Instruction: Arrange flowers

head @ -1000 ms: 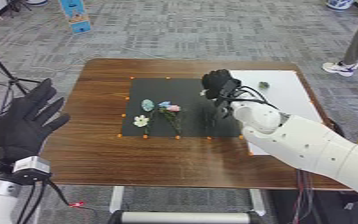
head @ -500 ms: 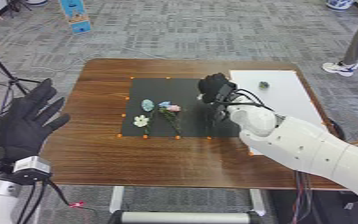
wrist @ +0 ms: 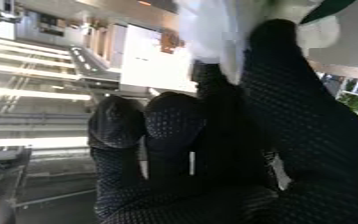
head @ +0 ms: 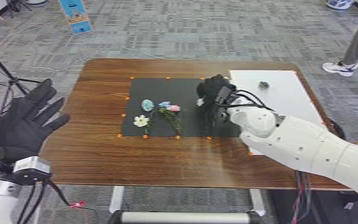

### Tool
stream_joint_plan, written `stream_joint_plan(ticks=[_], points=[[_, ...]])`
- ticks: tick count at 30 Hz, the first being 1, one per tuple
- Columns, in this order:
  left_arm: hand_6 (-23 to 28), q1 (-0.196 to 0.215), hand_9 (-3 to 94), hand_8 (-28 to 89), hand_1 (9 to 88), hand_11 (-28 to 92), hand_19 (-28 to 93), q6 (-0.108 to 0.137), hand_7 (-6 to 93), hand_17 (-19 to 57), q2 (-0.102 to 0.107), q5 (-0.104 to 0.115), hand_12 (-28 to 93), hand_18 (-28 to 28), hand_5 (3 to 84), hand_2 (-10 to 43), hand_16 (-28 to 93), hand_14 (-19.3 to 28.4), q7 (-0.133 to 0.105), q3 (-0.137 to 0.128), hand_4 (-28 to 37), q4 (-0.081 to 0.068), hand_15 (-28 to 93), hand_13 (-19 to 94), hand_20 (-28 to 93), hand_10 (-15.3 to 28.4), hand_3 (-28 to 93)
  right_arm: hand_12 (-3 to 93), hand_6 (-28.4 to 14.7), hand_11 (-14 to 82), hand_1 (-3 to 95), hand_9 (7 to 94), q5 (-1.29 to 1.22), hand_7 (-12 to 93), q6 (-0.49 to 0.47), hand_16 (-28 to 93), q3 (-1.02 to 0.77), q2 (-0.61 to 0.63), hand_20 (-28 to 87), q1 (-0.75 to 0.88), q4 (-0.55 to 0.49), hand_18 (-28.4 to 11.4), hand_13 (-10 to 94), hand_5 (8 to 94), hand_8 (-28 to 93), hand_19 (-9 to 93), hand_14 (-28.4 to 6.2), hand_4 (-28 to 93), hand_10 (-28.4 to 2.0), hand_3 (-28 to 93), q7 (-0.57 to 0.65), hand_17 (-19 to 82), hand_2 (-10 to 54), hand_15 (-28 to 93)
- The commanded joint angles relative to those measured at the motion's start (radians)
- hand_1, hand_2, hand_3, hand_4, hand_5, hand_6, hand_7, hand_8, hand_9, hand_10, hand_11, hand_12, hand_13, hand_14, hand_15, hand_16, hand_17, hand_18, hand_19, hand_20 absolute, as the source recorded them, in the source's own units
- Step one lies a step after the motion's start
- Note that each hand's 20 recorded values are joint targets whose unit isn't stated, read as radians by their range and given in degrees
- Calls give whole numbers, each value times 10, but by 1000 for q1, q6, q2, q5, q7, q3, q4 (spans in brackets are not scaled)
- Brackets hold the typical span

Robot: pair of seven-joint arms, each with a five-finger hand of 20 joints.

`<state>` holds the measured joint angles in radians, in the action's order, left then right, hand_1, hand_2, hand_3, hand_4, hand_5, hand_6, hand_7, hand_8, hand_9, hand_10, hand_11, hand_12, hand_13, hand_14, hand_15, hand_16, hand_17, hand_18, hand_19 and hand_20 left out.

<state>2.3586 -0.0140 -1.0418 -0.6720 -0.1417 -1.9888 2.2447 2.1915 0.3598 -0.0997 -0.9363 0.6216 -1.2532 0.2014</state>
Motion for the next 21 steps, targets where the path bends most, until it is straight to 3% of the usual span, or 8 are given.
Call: stream_joint_plan(ticks=[1,3,12,15,19,21], points=[[11,6,169,-80,249,74,353,1,144,-156,-4,4,214,228,219,-81,70,120,7,-2,-283,3,68,131,56,76,582,214,57,274,440,660,46,307,-140,333,-78,30,595,4,-68,-182,607,609,-134,885,-68,-283,-73,738,-1,346,-95,822],[11,8,169,-79,251,75,353,1,144,-156,-5,5,215,228,219,-79,69,120,7,-4,-283,5,68,131,56,75,580,201,53,266,428,638,60,303,-175,328,-105,32,597,13,-77,-183,590,592,-174,875,-71,-283,-74,747,-4,334,-95,814],[11,16,169,-79,249,74,352,0,144,-156,-10,4,215,228,219,-79,69,120,5,-11,-283,6,68,131,55,75,583,205,18,237,413,541,78,265,-283,312,-217,82,613,53,-159,-194,536,494,-151,850,-87,-283,-87,703,5,294,-95,817],[11,11,169,-79,249,74,352,-1,143,-156,-9,4,215,228,219,-79,69,120,4,-7,-283,4,68,131,55,76,582,207,-2,211,404,478,65,239,-327,300,-302,117,614,94,-222,-199,520,446,-136,838,-95,-283,-107,678,35,277,-95,817],[11,9,168,-79,247,73,352,-1,142,-156,-13,5,216,228,219,-80,69,121,6,-6,-283,4,67,131,55,76,585,214,-49,185,359,374,14,168,-202,269,-370,150,612,144,-221,-207,480,349,-96,827,-113,-283,-135,696,127,253,-95,825],[12,12,168,-79,248,73,351,0,142,-156,-14,2,215,228,219,-79,69,121,4,-6,-283,5,67,131,55,76,584,219,-60,164,335,328,16,146,-196,260,-408,155,602,164,-193,-205,453,307,-79,813,-119,-283,-142,720,169,242,-95,828]])
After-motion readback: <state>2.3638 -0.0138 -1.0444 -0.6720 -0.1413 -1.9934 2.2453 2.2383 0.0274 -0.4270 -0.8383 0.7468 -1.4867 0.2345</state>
